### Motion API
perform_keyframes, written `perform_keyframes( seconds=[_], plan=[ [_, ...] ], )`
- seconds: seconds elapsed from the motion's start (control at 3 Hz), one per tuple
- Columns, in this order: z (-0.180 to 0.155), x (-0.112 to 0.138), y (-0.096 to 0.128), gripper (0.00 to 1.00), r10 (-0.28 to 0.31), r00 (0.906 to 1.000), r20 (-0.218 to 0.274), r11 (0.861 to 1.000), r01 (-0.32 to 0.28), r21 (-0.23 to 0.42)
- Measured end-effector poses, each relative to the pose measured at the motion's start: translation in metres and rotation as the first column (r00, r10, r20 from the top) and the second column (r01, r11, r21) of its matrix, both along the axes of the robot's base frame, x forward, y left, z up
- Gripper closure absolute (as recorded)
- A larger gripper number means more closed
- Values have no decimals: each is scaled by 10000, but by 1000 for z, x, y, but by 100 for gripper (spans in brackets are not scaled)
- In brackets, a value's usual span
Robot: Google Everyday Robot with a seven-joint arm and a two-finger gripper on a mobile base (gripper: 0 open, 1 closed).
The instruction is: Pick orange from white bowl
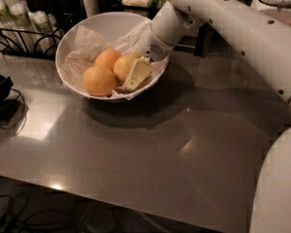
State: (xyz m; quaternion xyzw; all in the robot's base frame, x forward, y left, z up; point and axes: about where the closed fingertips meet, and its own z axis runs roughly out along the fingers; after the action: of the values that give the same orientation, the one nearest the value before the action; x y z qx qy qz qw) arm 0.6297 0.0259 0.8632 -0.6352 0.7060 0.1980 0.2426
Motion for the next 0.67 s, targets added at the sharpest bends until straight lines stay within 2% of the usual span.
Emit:
perform_keyframes(
  seconds=[0.67],
  plan=[
    [50, -13, 0, 100, 387, 9964, 759, 9937, -464, 1025]
  ],
)
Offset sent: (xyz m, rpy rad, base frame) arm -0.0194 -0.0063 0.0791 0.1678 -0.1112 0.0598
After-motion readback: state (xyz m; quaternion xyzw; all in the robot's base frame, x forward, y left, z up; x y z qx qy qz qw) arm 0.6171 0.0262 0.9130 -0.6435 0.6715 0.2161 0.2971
